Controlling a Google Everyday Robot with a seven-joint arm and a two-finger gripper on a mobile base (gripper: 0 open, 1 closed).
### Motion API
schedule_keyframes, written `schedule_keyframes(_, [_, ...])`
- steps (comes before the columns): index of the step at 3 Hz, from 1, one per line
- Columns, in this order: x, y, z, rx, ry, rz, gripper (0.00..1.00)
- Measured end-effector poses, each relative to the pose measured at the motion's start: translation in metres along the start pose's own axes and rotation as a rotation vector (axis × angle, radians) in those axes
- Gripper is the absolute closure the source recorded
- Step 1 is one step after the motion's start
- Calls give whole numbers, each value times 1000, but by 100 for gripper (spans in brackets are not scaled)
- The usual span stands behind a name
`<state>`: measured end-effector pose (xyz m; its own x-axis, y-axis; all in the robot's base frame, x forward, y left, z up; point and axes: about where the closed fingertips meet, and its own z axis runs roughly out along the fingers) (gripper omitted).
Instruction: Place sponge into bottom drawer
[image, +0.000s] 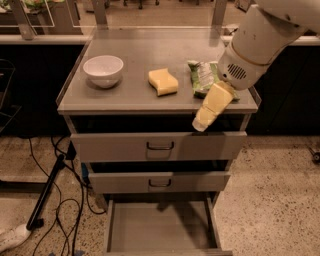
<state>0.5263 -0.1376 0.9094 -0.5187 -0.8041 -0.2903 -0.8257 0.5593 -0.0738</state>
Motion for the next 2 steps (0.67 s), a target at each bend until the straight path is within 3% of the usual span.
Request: schedule_keyframes(2, [-17, -25, 16, -11, 30, 187, 0])
